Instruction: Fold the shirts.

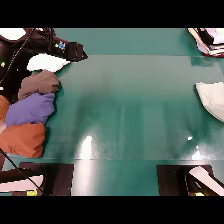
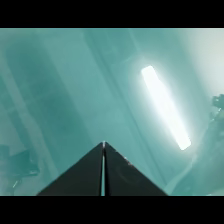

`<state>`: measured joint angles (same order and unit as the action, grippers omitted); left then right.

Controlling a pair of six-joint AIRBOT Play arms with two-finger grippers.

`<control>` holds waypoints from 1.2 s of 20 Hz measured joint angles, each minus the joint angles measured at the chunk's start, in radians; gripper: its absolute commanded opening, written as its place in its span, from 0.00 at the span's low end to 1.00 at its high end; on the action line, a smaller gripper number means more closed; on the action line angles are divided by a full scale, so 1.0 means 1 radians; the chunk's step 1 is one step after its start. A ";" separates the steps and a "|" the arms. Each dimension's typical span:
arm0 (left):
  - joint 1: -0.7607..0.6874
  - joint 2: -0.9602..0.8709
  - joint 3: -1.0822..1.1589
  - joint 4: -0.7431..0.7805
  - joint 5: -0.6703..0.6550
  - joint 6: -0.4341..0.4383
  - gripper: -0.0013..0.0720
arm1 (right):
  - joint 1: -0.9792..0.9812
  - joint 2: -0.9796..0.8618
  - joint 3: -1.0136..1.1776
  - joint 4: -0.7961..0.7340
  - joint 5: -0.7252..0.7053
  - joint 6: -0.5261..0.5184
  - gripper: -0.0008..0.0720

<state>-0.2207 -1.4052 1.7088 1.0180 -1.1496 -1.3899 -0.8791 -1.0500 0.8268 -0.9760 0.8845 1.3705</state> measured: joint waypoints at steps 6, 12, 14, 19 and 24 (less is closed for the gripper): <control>0.000 0.000 0.000 0.000 0.002 0.000 0.04 | -0.060 -0.053 0.143 -0.276 0.225 0.026 0.70; 0.000 0.000 0.000 0.000 -0.002 0.001 0.04 | 0.034 -0.068 0.296 -0.271 0.372 0.060 0.70; 0.000 0.000 0.000 0.000 -0.002 0.002 0.04 | 0.142 -0.070 0.322 -0.224 0.401 0.063 0.70; 0.000 0.000 0.000 0.000 0.006 0.003 0.04 | 0.471 -0.071 0.346 -0.169 0.440 0.066 0.08; 0.000 0.000 0.000 -0.001 0.013 0.003 0.04 | 0.723 -0.071 0.351 -0.156 0.448 0.041 0.04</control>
<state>-0.2207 -1.4052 1.7088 1.0172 -1.1366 -1.3872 -0.1558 -1.1206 1.1778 -1.1320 1.3323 1.4113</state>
